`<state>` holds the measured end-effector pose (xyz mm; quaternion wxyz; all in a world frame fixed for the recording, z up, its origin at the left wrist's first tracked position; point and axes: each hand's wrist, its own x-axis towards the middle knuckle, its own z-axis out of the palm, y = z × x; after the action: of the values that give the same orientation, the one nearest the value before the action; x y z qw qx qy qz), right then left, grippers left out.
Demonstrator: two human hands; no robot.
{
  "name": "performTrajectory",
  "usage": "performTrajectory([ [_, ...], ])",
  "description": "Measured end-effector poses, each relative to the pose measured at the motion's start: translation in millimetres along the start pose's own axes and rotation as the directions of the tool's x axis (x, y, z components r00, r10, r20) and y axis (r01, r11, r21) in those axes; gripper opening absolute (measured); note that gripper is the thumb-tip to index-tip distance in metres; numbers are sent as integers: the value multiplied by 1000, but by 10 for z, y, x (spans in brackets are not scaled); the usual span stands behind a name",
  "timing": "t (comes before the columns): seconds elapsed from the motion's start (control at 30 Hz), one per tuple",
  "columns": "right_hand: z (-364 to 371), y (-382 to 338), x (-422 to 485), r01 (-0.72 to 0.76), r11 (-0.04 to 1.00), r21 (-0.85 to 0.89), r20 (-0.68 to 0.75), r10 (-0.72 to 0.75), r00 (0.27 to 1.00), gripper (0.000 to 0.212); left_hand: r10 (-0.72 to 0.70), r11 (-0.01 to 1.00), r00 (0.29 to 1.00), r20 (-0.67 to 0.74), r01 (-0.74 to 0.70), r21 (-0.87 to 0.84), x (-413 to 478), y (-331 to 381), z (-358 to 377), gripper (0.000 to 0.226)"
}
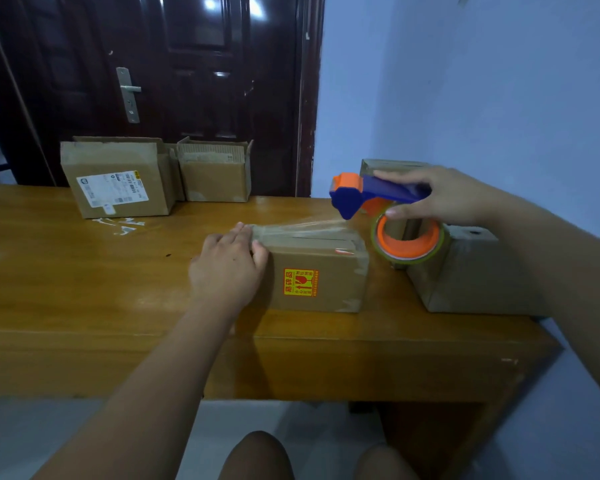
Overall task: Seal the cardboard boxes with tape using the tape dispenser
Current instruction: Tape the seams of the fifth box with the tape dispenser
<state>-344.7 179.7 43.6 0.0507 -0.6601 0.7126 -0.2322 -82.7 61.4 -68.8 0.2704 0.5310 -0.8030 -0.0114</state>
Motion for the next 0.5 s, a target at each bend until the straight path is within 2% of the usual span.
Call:
performTrajectory([
  [0.1,-23,83,-122,-46,999,-12,32,46,998,67,-6,1000,1000,4,6,5,-2,1,-4,49],
  [0.23,31,128,-190,-44,992,-115,45,49,998,69,-18,1000,1000,-12,18,1,-8,14,-21,47],
  [0.37,87,138,-199,-55,994,-95,65,61,996,75,-11,1000,1000,-16,11,10,-6,-8,-33,46],
  [0.5,168,142,-165,-73,979,-190,102,93,990,71,-15,1000,999,-33,15,-6,-20,-44,-24,46],
])
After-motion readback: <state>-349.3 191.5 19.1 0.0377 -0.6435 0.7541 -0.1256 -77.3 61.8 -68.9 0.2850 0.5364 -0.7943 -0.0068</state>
